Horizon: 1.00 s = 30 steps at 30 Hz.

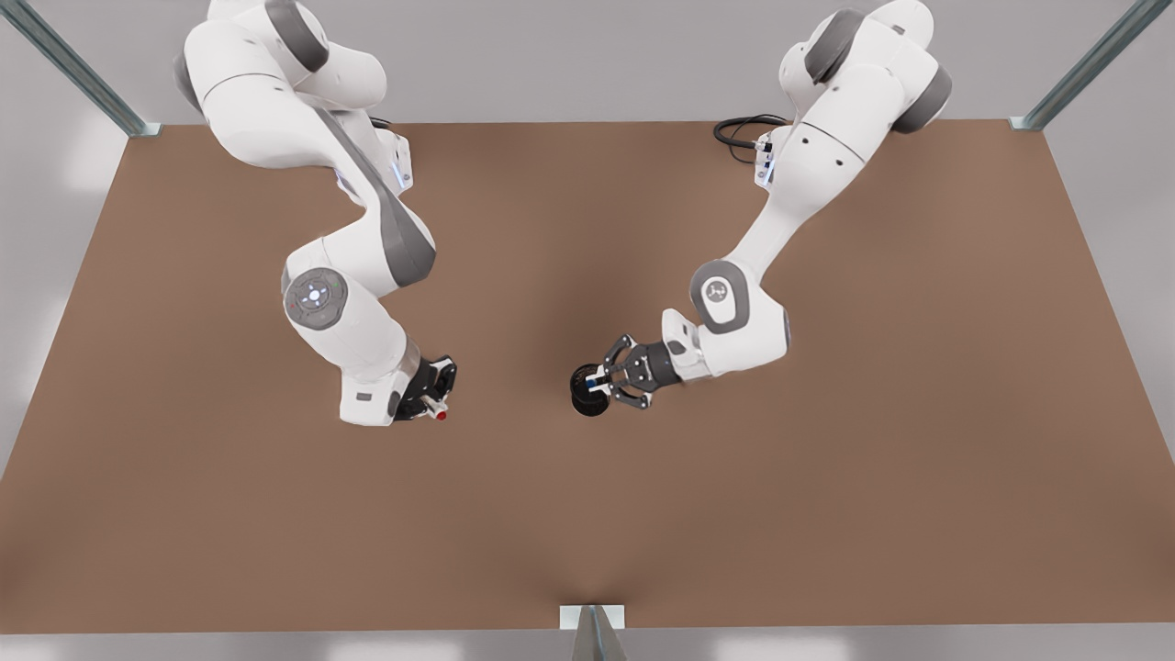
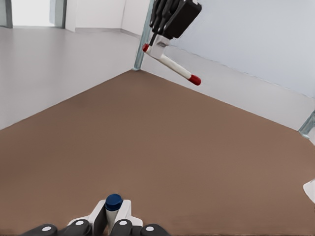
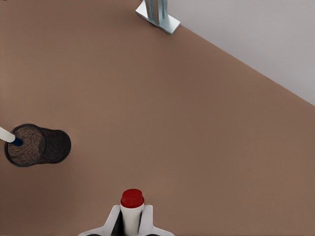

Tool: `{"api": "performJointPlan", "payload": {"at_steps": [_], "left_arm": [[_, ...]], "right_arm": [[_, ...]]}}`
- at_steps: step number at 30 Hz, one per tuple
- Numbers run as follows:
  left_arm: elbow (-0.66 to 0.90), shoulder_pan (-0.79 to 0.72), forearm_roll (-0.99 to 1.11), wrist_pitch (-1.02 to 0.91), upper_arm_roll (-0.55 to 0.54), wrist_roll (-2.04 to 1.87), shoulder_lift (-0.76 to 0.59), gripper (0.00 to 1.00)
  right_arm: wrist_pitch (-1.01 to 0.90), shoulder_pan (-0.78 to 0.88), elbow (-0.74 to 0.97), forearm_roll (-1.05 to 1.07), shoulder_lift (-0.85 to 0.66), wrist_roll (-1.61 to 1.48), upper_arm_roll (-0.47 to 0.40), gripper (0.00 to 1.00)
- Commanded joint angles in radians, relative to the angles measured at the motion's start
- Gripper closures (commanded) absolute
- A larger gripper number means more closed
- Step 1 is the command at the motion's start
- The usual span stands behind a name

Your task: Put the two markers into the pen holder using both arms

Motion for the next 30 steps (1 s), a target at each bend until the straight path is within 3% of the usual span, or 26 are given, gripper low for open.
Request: {"api": "performJointPlan", "payload": {"at_steps": [1, 3, 4, 5, 6, 9, 13, 15, 19, 21, 22, 24, 26, 27, 30], "left_arm": [[-0.025, -0.001, -0.04, 0.008, -0.001, 0.744, -0.005, 0.79], [-0.051, -0.001, -0.04, 0.007, -0.001, 0.756, -0.003, 0.79], [-0.065, -0.001, -0.047, 0.005, -0.004, 0.755, -0.003, 0.66], [-0.082, -0.004, -0.054, 0.002, -0.014, 0.755, 0.0, 0.25], [-0.093, -0.007, -0.057, 0.0, -0.03, 0.753, -0.002, 0.0], [-0.119, 0.037, -0.04, -0.033, -0.025, 0.773, -0.045, 0.0], [-0.124, 0.37, 0.321, -0.375, -0.019, 0.753, -0.101, 0.0], [0.003, 0.472, 0.609, -0.495, -0.017, 0.372, -0.101, 0.0], [0.249, 0.467, 1.354, -0.567, 0.013, -0.633, -0.141, 0.0], [0.327, 0.469, 1.396, -0.872, 0.038, -1.343, -0.193, 0.0], [0.367, 0.469, 1.401, -0.97, 0.045, -1.417, -0.206, 0.0], [0.378, 0.469, 1.404, -0.995, 0.087, -1.621, -0.264, 0.0], [0.324, 0.24, 1.391, -0.992, 0.369, -1.627, -0.381, 0.0], [0.252, 0.202, 1.393, -0.969, 0.398, -1.627, -0.436, 0.0], [0.284, 0.209, 1.367, -0.957, 0.397, -1.627, -0.388, 0.0]], "right_arm": [[0.113, 0.011, 0.003, -0.044, 0.016, 0.371, -0.001, 0.79], [0.113, 0.022, 0.002, -0.042, 0.016, 0.377, -0.001, 0.79], [0.113, 0.028, 0.002, -0.044, 0.016, 0.4, -0.001, 0.79], [0.112, 0.037, 0.002, -0.045, 0.015, 0.419, -0.001, 0.79], [0.11, 0.042, -0.001, -0.05, 0.016, 0.419, -0.001, 0.79], [0.098, 0.049, -0.006, -0.048, 0.013, 0.422, 0.005, 0.79], [0.078, 0.101, -0.009, -0.05, 0.005, 0.546, 0.031, 0.79], [0.165, 0.152, -0.006, -0.052, 0.01, 0.617, 0.033, 0.79], [0.376, 0.209, -0.006, -0.05, 0.028, 0.618, 0.026, 0.79], [0.463, 0.27, -0.007, -0.056, 0.047, 0.675, 0.022, 0.79], [0.529, 0.276, -0.006, -0.091, 0.08, 0.676, 0.022, 0.79], [0.646, 0.304, -0.006, -0.113, 0.122, 0.681, 0.019, 0.79], [0.709, 0.307, 0.0, -0.174, 0.16, 0.681, 0.016, 0.79], [0.716, 0.307, 0.002, -0.176, 0.163, 0.681, 0.011, 0.79], [0.779, 0.307, -0.003, -0.233, 0.193, 0.681, 0.002, 0.79]]}}
